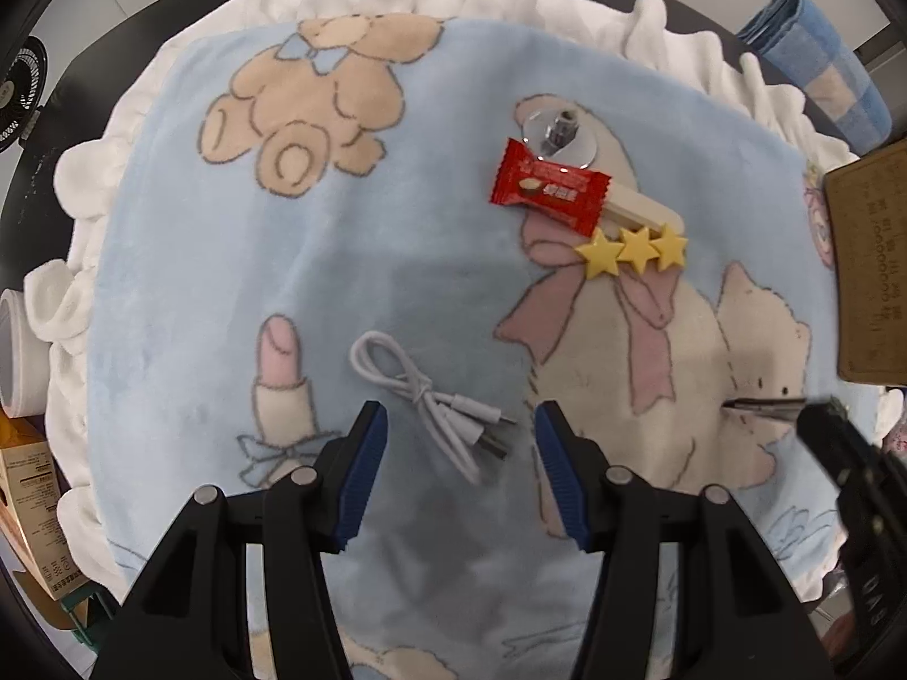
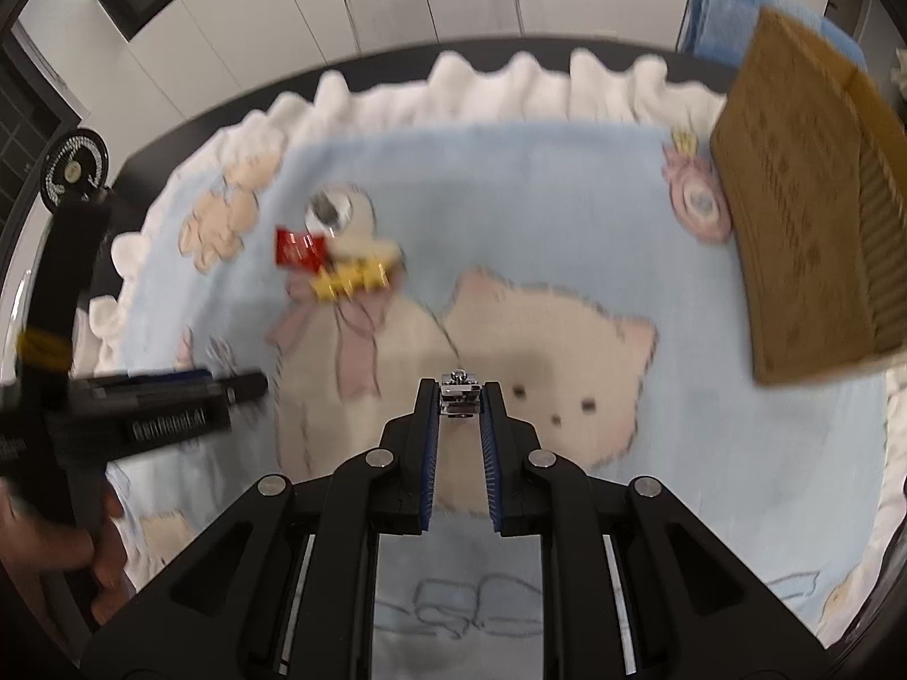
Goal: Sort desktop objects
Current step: 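Lift the white cable with the left tool while the right tool holds the clipper, then carry the cable and nail clipper up toward the cardboard box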
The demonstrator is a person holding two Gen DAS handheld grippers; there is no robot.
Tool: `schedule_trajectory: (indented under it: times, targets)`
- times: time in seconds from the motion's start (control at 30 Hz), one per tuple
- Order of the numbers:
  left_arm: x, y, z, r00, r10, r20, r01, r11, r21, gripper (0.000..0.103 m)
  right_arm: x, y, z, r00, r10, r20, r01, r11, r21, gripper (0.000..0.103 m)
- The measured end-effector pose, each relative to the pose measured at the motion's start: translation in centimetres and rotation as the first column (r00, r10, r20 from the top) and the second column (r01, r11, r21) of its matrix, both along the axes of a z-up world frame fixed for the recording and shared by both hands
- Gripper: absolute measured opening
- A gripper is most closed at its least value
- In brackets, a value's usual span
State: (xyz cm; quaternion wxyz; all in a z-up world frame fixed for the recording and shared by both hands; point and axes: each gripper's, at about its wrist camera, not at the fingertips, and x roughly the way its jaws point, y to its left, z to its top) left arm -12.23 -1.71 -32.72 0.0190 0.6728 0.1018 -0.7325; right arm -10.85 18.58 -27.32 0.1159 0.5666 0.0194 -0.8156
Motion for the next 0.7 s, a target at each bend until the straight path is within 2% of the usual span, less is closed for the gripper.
schedule_trajectory:
  times: [0.03, 0.07, 0.17, 0.23, 0.37, 0.43, 0.7]
  targets:
    - [0.0, 0.1, -0.2, 1.000, -0.001, 0.002, 0.001, 1.000, 0.001, 0.040, 0.0, 0.2, 0.0, 1.000, 0.002, 0.006, -0.002, 1.000, -0.007, 0.014]
    - [0.0, 0.2, -0.3, 1.000, -0.002, 0.006, 0.002, 1.000, -0.007, 0.037, 0.0, 0.2, -0.1, 1.000, 0.006, 0.011, -0.006, 1.000, -0.008, 0.014]
    - [0.2, 0.3, -0.3, 1.000, 0.000, 0.000, 0.000, 1.000, -0.018, 0.035, 0.1, 0.3, -0.2, 1.000, 0.017, 0.021, -0.017, 1.000, -0.009, 0.014]
    - [0.3, 0.1, -0.2, 1.000, 0.004, 0.000, -0.004, 1.000, -0.012, 0.030, 0.2, 0.3, -0.2, 1.000, 0.018, 0.025, -0.017, 1.000, -0.009, 0.014]
    - [0.8, -0.2, 0.1, 1.000, 0.007, 0.004, -0.007, 1.000, 0.001, 0.025, 0.3, 0.2, -0.2, 0.999, 0.016, 0.032, -0.016, 1.000, -0.007, 0.014]
    - [1.2, -0.2, 0.6, 1.000, 0.005, 0.000, -0.005, 1.000, 0.007, 0.016, 0.3, 0.2, -0.2, 0.999, 0.014, 0.036, -0.014, 1.000, -0.005, 0.014]
    - [2.7, -0.4, 3.7, 1.000, -0.005, -0.023, 0.006, 0.999, 0.039, 0.015, 0.5, -0.4, 1.0, 0.999, 0.013, 0.034, -0.013, 1.000, 0.003, 0.014]
